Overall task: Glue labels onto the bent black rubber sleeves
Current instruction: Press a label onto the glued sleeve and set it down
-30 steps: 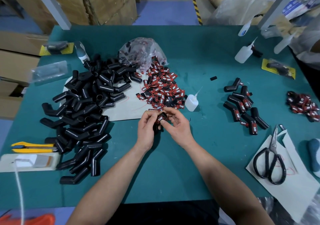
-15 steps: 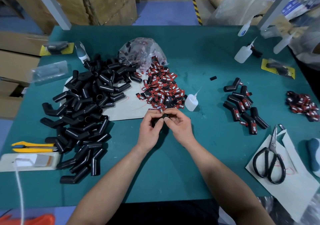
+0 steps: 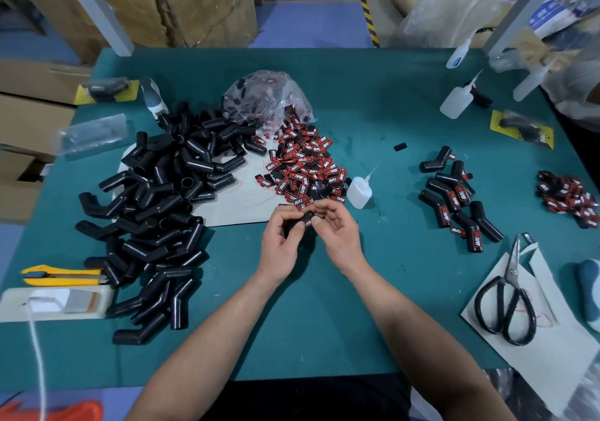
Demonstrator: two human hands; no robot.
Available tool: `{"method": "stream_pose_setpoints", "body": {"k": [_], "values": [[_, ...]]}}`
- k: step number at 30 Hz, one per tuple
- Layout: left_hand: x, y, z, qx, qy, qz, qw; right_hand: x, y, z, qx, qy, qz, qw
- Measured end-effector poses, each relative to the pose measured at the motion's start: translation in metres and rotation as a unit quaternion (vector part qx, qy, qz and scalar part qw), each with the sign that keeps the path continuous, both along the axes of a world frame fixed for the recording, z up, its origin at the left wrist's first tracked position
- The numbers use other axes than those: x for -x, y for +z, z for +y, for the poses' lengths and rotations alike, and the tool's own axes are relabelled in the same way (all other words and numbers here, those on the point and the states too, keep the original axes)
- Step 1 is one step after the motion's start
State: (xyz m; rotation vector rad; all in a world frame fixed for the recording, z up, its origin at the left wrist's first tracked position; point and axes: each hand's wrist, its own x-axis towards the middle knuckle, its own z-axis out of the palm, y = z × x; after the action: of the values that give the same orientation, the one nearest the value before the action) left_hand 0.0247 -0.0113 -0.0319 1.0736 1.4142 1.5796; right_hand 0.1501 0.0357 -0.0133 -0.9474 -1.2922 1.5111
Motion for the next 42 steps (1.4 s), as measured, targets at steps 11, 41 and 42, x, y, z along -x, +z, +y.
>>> {"method": "stream_pose_setpoints", "body": {"k": [11,41,42], "values": [[0.001,-0.001,-0.002,-0.033,-0.003,0.075,0.997,-0.003,-0.011,0.006,-0.049,0.021,-0.066,0.996],[0.005,0.0,-0.002,-0.007,-0.016,0.06,0.998,-0.003,-0.001,0.007,-0.066,0.016,-0.116,0.991],[0.006,-0.001,-0.001,0.002,-0.017,0.053,0.998,-0.003,-0.002,0.007,-0.061,0.011,-0.111,0.992]]}}
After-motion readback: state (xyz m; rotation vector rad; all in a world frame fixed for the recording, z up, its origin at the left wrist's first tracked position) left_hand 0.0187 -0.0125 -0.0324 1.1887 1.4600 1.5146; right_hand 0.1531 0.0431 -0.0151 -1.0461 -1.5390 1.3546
